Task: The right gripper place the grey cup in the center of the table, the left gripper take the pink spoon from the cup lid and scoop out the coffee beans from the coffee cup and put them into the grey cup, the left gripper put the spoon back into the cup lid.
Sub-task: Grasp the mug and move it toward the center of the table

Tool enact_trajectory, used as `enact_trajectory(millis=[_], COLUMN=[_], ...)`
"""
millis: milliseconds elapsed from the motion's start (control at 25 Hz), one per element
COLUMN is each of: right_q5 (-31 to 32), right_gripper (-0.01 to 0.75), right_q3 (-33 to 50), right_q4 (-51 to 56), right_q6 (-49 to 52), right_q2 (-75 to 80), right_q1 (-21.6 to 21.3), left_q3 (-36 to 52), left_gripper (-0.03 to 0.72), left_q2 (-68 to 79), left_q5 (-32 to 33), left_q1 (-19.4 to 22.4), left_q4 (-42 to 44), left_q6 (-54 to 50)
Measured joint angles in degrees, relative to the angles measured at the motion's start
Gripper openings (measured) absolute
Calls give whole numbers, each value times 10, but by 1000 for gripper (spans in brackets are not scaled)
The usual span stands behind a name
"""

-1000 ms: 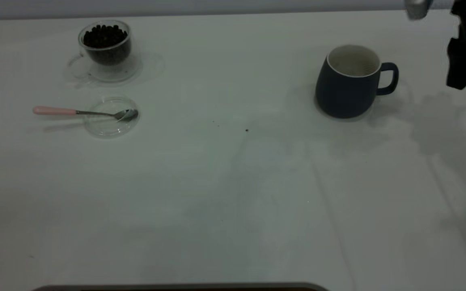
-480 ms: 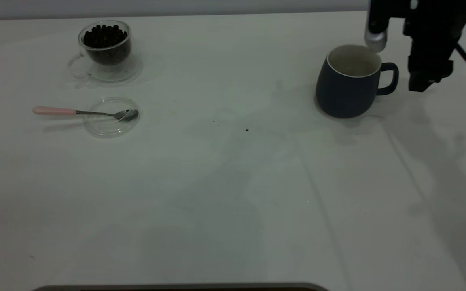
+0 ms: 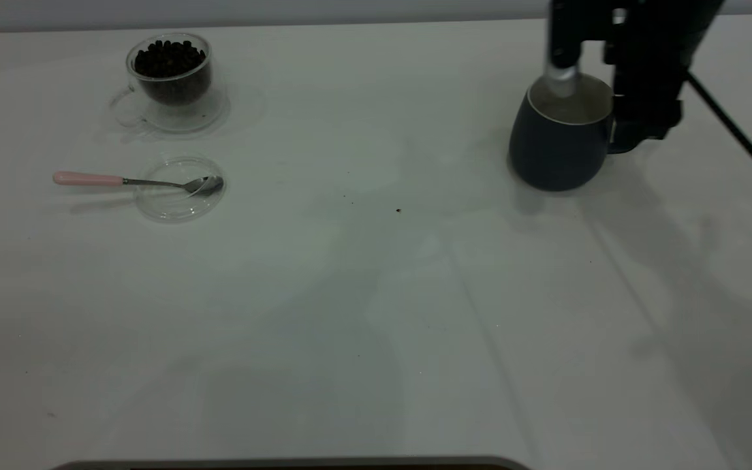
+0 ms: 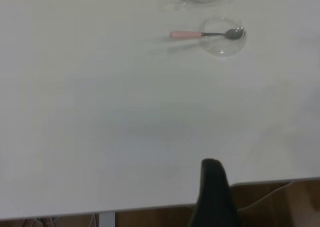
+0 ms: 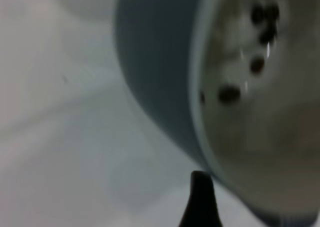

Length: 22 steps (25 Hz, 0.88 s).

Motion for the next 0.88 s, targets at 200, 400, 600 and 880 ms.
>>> enact_trajectory(millis=[200,400,600,880], right_q5=[-7,-22,-58,-114], right_gripper=[631,627,617,602], right_q3=[0,0,0,0], right_q4=[5,45,109,207], right_q6=[1,22,55,60], right_q2=[0,0,0,0], right_q1=[40,80,119,150], left_q3=[0,0,0,0], left_gripper=[588,588,588,588], left_q2=[0,0,0,0], left_q5=[0,0,0,0], left_q1=[0,0,0,0], left_q4=[0,0,0,0], left_q6=[0,0,0,0])
